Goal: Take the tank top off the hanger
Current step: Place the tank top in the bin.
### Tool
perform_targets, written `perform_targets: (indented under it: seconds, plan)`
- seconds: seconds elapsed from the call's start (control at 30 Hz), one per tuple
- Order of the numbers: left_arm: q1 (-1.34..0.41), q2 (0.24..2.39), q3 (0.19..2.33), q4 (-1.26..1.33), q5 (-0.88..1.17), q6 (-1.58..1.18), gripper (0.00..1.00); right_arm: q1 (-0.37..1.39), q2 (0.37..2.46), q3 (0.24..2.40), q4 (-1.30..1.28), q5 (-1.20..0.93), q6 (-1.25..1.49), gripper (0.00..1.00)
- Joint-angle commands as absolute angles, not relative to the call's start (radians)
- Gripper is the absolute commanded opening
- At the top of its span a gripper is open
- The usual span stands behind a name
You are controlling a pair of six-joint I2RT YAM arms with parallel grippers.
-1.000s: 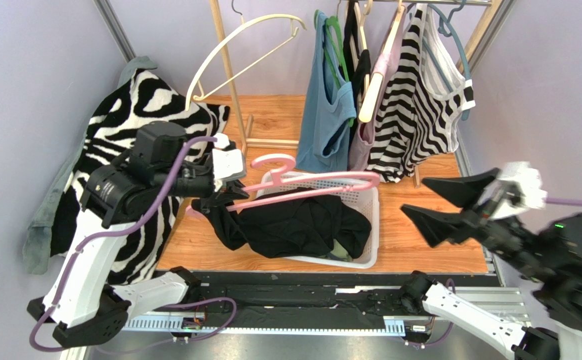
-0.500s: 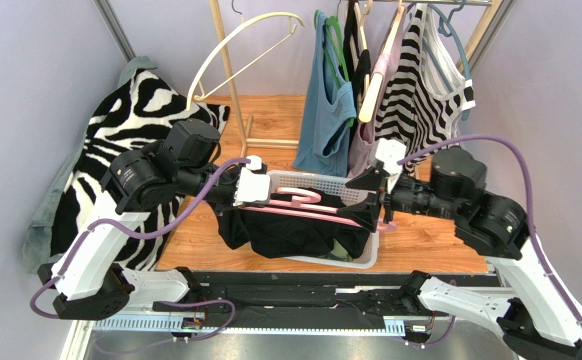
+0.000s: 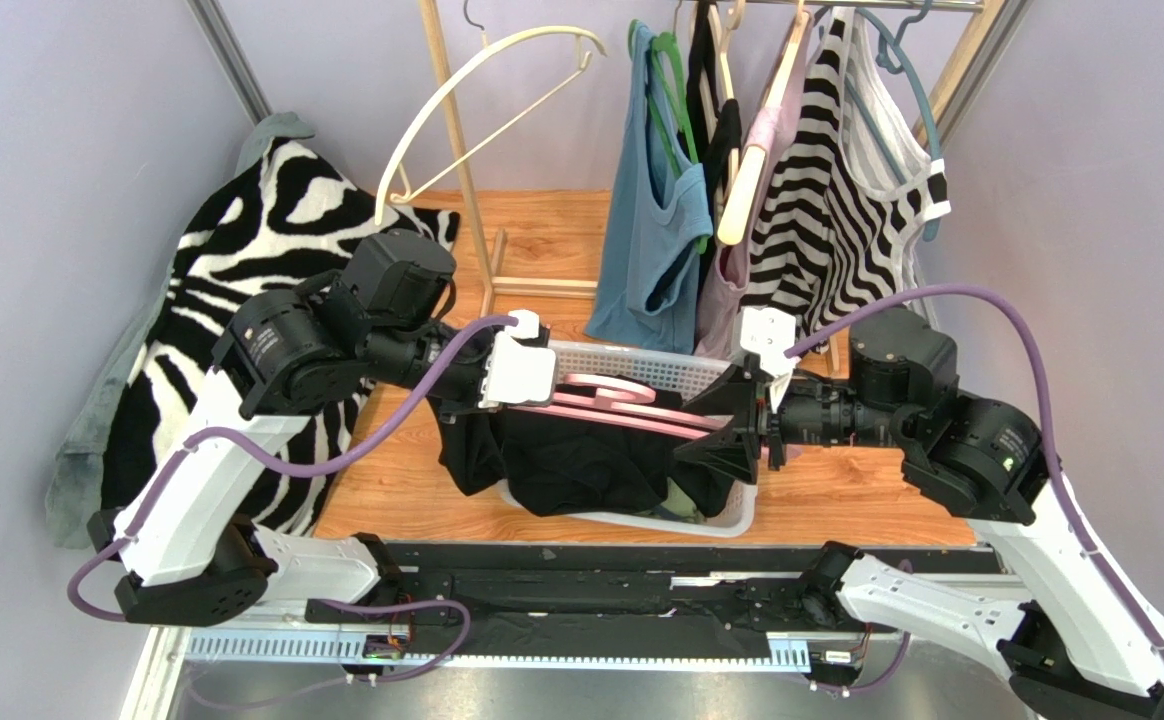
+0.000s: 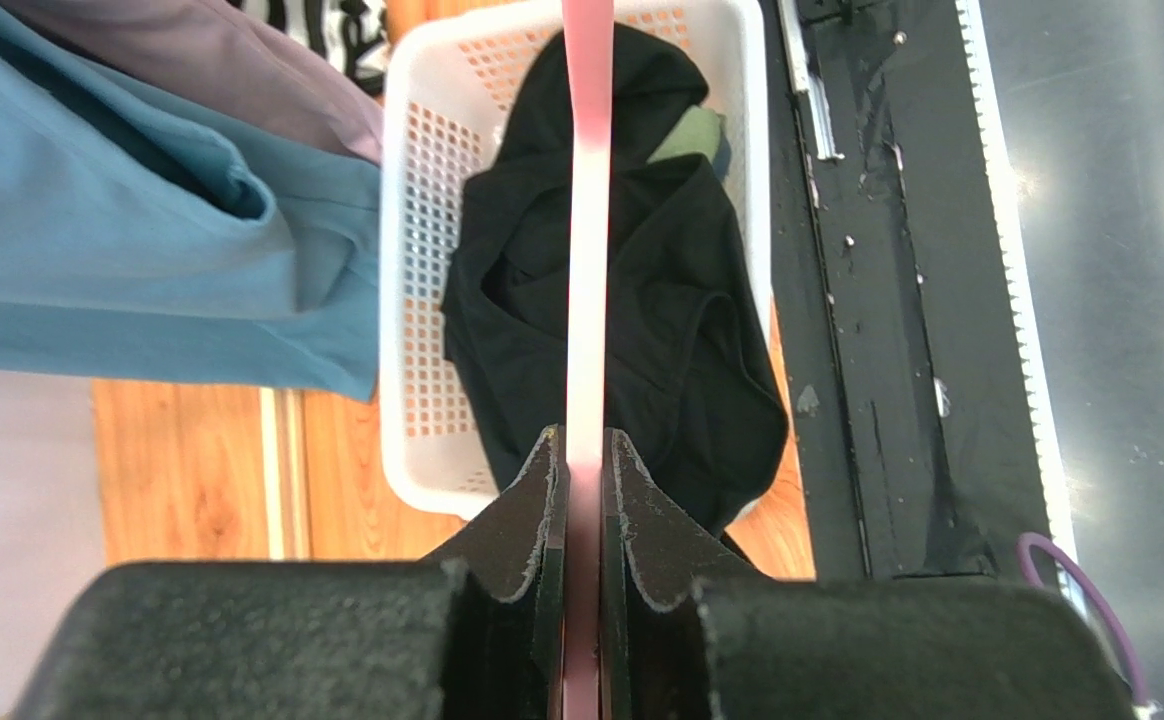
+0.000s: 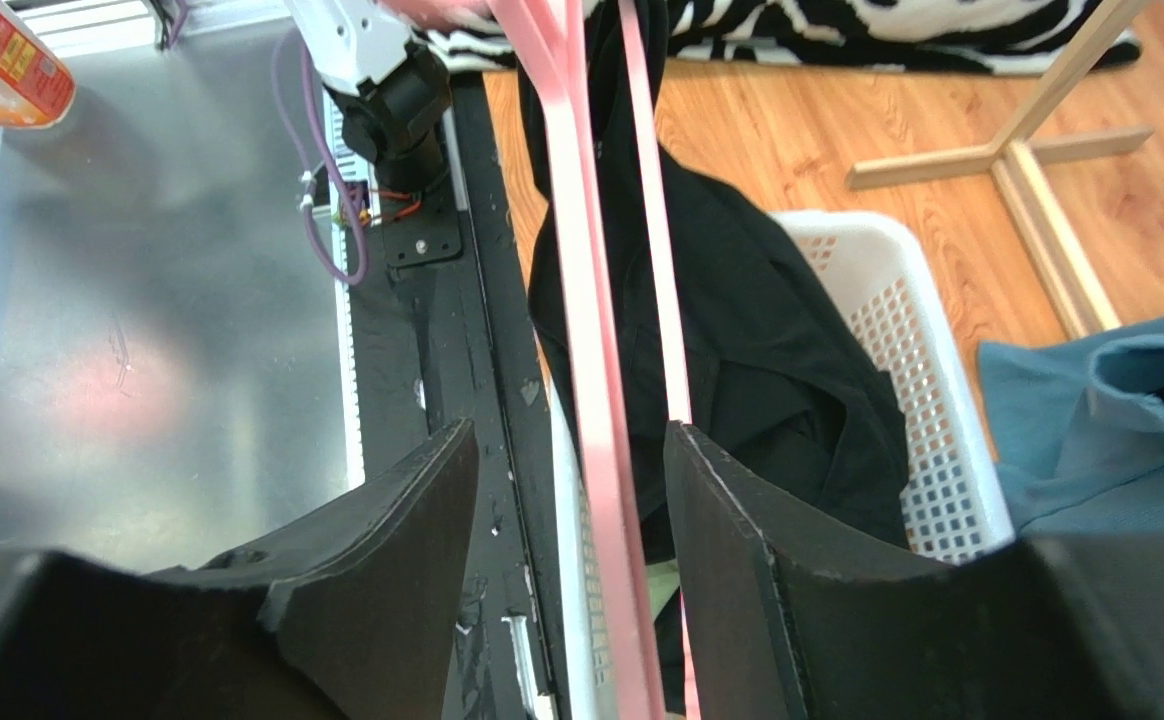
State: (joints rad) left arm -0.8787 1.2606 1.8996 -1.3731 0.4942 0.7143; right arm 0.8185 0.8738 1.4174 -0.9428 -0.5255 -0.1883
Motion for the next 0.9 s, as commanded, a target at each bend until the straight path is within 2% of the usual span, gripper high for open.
perform_targets:
  seconds: [0.0,0.1,0.13,0.2,0.23,0.27,0.33,0.4,0.6,0.7,0.87]
  plan:
    - [-0.893,1.266,1.962,-1.482,0.505,0.739,0.0,0.818,0.873,1.385,-0.925,-0.519,-0.183,0.52]
    - [-0.9,1.267,1.967,-1.488,0.509,0.741,0.0,0.818,0.859,1.378,-0.911,-0.488,-0.173,0.4]
    - [-0.902,1.266,1.965,-1.486,0.508,0.738,0.0,0.818,0.856,1.378,-0.908,-0.482,-0.169,0.25]
    - [-0.904,1.264,1.964,-1.48,0.505,0.735,0.0,0.818,0.844,1.385,-0.905,-0.465,-0.157,0.07]
    - [-0.904,1.261,1.959,-1.468,0.503,0.735,0.01,0.818,0.839,1.388,-0.904,-0.456,-0.155,0.0]
    - [-0.904,1.258,1.959,-1.462,0.502,0.735,0.07,0.818,0.831,1.39,-0.9,-0.454,-0.141,0.0]
    - [-0.904,1.247,1.962,-1.425,0.502,0.733,0.62,0.818,0.804,1.387,-0.888,-0.443,-0.123,0.0]
    - [-0.904,1.227,1.973,-1.379,0.477,0.718,0.93,0.818,0.778,1.385,-0.873,-0.419,-0.097,0.0]
    - [-0.902,1.226,2.106,-1.218,0.269,0.649,0.95,0.818,0.704,1.381,-0.902,-0.29,-0.051,0.0]
    - [-0.89,1.198,2.085,-1.128,0.146,0.606,0.95,0.818,0.638,1.371,-0.922,-0.238,-0.026,0.0]
    - [-0.874,1.164,2.016,-1.08,0.13,0.555,0.95,0.818,0.566,1.37,-0.965,-0.204,-0.008,0.0]
